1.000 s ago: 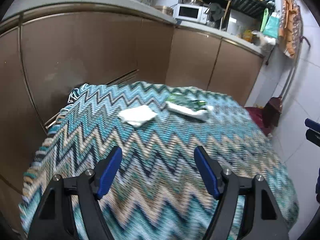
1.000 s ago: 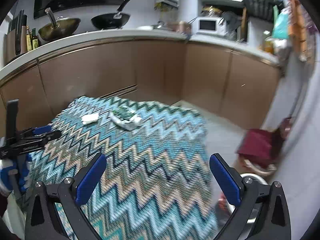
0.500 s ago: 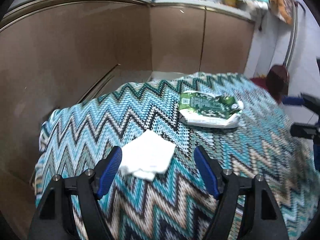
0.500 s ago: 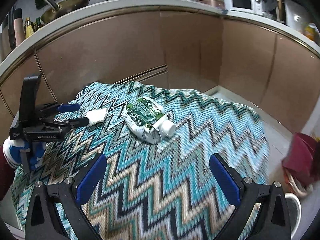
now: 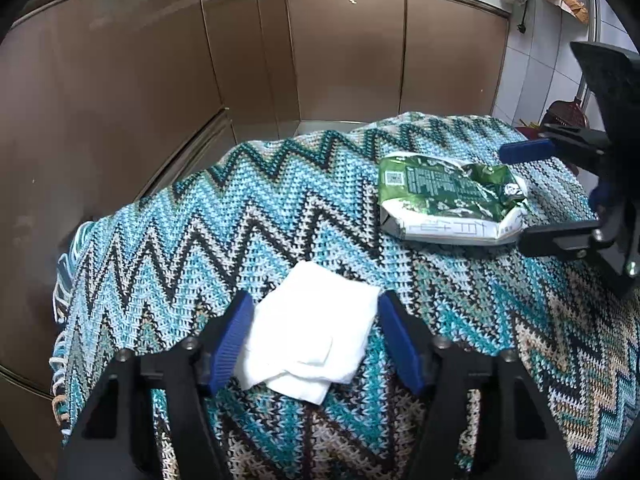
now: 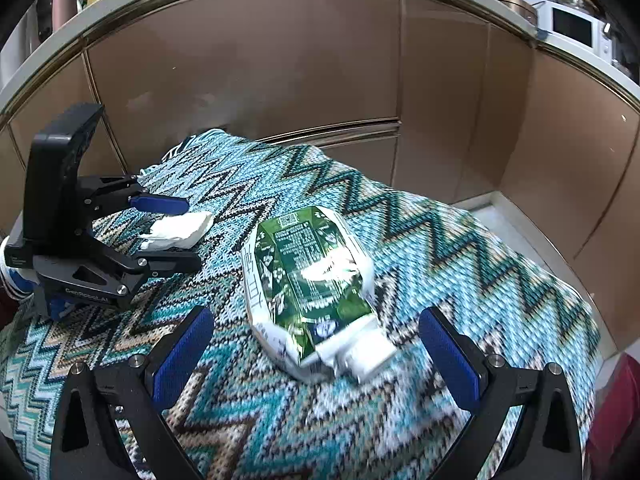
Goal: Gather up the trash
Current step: 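Grasp a white tissue with the left gripper while the right gripper grasps a green milk carton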
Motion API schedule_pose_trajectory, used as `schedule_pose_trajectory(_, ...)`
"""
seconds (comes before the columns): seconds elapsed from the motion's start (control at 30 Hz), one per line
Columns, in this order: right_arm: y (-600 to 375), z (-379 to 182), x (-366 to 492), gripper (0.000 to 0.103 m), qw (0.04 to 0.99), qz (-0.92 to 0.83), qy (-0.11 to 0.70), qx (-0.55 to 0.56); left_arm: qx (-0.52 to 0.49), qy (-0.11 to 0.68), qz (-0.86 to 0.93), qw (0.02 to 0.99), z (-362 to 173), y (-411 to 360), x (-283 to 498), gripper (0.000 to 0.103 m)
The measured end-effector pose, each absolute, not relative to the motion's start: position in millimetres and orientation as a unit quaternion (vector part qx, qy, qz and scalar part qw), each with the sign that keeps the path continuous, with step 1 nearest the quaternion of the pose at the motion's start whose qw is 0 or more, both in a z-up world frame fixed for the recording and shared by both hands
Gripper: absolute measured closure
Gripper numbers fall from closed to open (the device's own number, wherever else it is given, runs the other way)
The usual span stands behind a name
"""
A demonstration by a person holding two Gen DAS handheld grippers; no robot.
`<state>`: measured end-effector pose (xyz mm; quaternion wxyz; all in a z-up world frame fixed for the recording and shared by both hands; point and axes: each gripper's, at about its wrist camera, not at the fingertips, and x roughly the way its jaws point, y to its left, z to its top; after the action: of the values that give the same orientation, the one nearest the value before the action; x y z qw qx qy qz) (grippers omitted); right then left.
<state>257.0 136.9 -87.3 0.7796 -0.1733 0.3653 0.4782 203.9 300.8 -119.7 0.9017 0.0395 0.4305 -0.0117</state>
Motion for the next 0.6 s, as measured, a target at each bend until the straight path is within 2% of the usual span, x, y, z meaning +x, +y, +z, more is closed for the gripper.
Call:
schedule_pose_trajectory(0.13, 145, -95, 262, 0.0, 0.768, 0.49, 0.371, -0.178, 0.038, 0.432, -0.01, 0.901, -123, 299, 207, 0.047)
schedule_pose_trajectory(0.23, 150, -98, 263, 0.0, 0.764, 0.494, 0.373, -0.182, 0.037, 0.43, -0.006, 0.902, -123, 300, 205, 0.056)
schedule_pose_trajectory(0.3, 153, -100, 263, 0.006, 0.762, 0.493, 0.376, -0.187, 0.035, 0.428, 0.0, 0.903, -122, 302, 202, 0.062)
schedule_pose_trajectory(0.37, 154, -103, 262, 0.022, 0.762, 0.486, 0.381, -0.197, 0.034, 0.426, 0.008, 0.904, -122, 305, 199, 0.069)
schedule_pose_trajectory(0.4, 154, -105, 261, 0.025, 0.763, 0.48, 0.382, -0.202, 0.033, 0.425, 0.013, 0.904, -121, 306, 197, 0.075)
schedule_pose_trajectory(0.47, 155, -105, 258, 0.026, 0.768, 0.472, 0.383, -0.203, 0.031, 0.424, 0.014, 0.905, -120, 308, 195, 0.084)
schedule_pose_trajectory(0.6, 150, -101, 248, 0.027, 0.773, 0.465, 0.384, -0.198, 0.031, 0.423, 0.021, 0.905, -116, 310, 188, 0.093)
